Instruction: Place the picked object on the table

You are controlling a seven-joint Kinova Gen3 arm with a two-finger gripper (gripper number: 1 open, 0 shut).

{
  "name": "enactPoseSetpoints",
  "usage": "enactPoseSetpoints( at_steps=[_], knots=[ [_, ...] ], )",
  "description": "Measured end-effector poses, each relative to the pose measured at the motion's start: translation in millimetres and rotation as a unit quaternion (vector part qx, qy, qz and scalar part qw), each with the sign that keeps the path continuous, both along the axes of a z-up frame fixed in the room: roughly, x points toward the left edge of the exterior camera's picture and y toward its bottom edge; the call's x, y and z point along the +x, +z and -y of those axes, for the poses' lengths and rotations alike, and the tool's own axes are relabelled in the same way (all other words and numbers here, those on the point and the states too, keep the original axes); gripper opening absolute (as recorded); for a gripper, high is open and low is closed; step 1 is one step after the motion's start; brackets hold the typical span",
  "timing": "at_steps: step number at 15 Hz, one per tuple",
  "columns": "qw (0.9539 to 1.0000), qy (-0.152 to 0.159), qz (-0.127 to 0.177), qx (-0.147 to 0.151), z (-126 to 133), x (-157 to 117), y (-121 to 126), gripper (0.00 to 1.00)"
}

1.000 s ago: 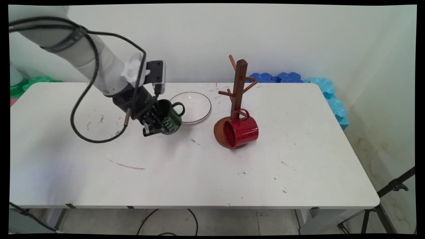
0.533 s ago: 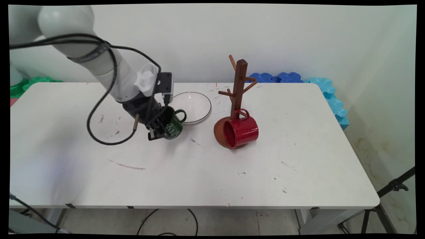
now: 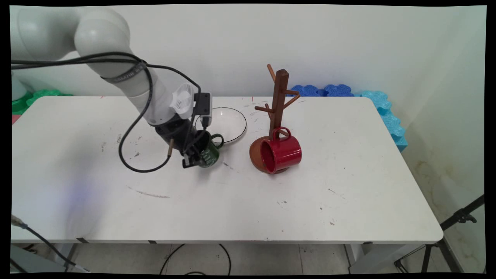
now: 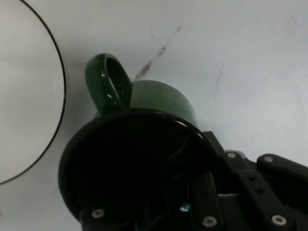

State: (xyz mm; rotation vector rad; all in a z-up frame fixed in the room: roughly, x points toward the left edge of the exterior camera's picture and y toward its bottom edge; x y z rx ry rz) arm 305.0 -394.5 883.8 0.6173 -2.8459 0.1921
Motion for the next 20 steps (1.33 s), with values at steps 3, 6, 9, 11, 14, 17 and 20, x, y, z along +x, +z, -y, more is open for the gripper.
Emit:
enactPoseSetpoints(
  at_steps=[3, 6, 9, 11, 14, 17, 20],
  knots=[
    [1.0000, -0.002, -0.003, 0.002, 6, -2, -10, 0.00],
    [1.0000, -0.003, -0.005, 0.003, 10, -3, -18, 0.00],
    [1.0000, -0.005, -0.007, 0.004, 13, -3, -23, 0.00],
    [0.9999, -0.006, -0.008, 0.005, 15, -3, -27, 0.00],
    [0.9999, -0.010, -0.010, 0.005, 17, -3, -32, 0.00],
    [0.9998, -0.014, -0.012, 0.005, 18, -2, -36, 0.00],
    [0.9994, -0.018, -0.029, 0.001, 20, -6, -38, 1.00]
  ],
)
